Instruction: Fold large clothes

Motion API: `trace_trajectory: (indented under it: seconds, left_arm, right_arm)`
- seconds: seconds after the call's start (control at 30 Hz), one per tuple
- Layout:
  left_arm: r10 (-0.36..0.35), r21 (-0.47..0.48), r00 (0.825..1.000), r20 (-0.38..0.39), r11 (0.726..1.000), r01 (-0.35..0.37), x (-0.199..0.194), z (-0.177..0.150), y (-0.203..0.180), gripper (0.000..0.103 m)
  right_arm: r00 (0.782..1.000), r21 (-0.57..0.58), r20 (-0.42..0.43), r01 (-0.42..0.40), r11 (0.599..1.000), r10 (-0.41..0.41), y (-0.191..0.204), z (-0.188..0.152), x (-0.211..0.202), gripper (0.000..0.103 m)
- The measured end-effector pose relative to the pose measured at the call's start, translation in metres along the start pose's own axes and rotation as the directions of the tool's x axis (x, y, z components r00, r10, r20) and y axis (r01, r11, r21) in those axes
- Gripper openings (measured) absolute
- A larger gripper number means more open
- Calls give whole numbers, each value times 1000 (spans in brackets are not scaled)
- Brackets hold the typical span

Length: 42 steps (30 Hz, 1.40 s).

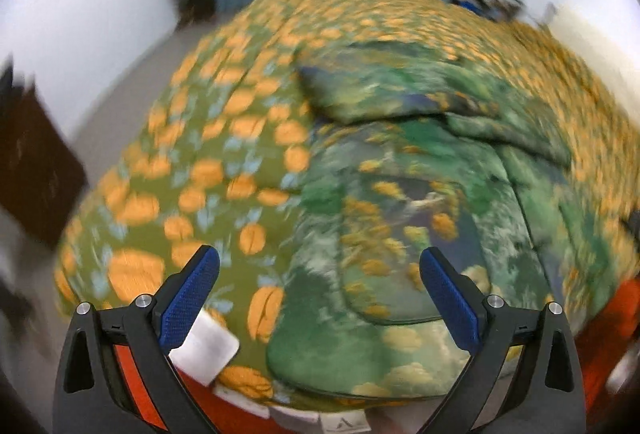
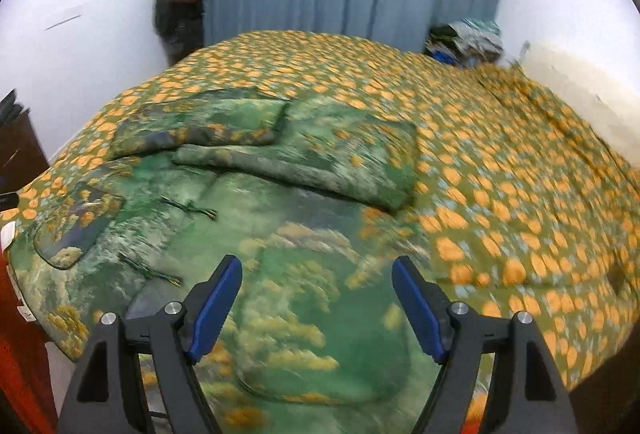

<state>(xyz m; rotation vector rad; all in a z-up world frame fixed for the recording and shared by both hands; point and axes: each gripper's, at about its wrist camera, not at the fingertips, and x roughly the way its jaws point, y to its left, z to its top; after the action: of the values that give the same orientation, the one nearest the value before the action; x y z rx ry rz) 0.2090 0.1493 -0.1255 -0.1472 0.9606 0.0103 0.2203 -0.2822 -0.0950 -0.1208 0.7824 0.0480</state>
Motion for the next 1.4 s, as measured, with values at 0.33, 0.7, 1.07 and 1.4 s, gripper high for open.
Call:
trace_trajectory:
  seconds: [0.33, 0.7, 1.07, 1.4]
  left_arm:
    - [-154, -87, 975, -162, 986, 141, 52, -17, 9, 100]
    - [-245, -41, 920, -306, 969, 245, 90, -28, -8, 102]
    - [-222, 8, 883, -413, 969, 247, 69, -30, -23, 38]
    - [-312, -92, 886, -342, 950, 299, 28, -16, -8, 10]
  right_arm:
    - [963, 205, -269, 42, 978, 15, -96, -43, 20, 79]
    - [840, 271, -464, -168, 948, 281, -112, -70, 76, 80]
    - [778, 352, -445, -303, 886, 443, -104, -56, 65, 15]
    - [810, 383, -322, -361, 850, 490, -102, -14, 34, 12]
